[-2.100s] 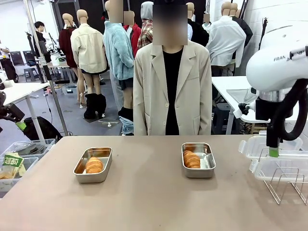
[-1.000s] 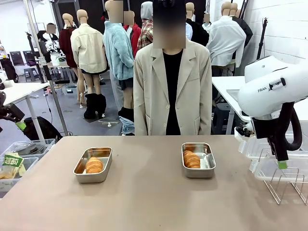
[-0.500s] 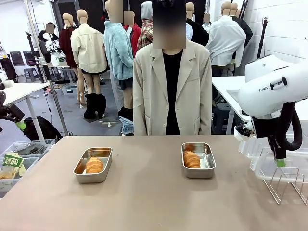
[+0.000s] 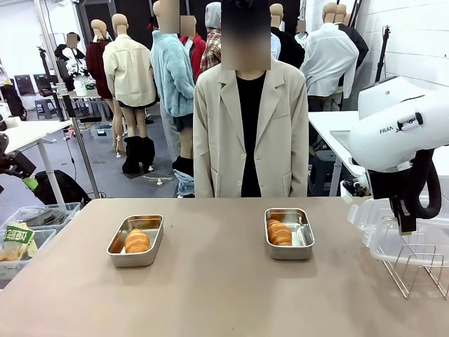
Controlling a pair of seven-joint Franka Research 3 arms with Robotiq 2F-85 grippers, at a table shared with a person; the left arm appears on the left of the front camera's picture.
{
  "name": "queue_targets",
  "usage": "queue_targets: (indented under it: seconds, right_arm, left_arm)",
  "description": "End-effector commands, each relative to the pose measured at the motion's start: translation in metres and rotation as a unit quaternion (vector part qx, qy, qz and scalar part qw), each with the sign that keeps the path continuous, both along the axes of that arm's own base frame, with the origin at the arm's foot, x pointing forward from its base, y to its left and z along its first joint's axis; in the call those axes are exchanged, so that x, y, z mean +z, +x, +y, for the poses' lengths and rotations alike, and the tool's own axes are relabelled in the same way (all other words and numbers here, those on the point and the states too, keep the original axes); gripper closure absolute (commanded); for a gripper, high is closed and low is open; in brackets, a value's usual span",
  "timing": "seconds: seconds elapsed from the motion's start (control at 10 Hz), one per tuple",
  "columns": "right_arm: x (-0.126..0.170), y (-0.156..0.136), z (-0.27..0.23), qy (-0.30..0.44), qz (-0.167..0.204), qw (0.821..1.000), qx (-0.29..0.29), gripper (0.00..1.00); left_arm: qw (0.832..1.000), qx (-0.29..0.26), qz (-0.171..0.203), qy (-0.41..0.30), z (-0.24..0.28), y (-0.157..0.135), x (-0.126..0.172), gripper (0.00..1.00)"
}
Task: Place the bread in airtight containers.
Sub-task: Pick up one Airtight Container lid and hand it to the human, then release when the human grabs the Airtight Container lid.
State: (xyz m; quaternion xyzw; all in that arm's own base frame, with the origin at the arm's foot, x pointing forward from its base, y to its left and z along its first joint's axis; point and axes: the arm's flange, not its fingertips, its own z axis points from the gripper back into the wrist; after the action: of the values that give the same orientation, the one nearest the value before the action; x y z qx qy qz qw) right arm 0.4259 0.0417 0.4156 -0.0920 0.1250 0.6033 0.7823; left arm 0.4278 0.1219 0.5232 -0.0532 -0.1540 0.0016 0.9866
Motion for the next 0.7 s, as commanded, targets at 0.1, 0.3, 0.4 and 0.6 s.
queue_targets:
  seconds: [0.1, 0.3, 0.4, 0.6]
  right_arm:
    - [-0.003, -0.009, 0.004, -0.013, -0.006, 1.000, -0.010, 1.00]
    - [-0.001, -0.006, 0.004, -0.020, -0.002, 1.000, -0.010, 1.00]
    - [0.004, -0.010, 0.005, -0.021, -0.009, 1.000, -0.020, 1.00]
    - [0.051, -0.040, 0.017, 0.027, -0.064, 0.997, -0.044, 1.00]
  left_arm:
    - [1.000, 0.002, -0.003, -0.001, 0.001, -0.001, 0.001, 0.00]
    - [1.000, 0.002, -0.003, -0.001, 0.001, -0.001, 0.001, 0.00]
    - [1.000, 0.002, -0.003, -0.001, 0.001, -0.001, 0.001, 0.00]
    - [1.000, 0.002, -0.003, -0.001, 0.001, -0.001, 0.001, 0.00]
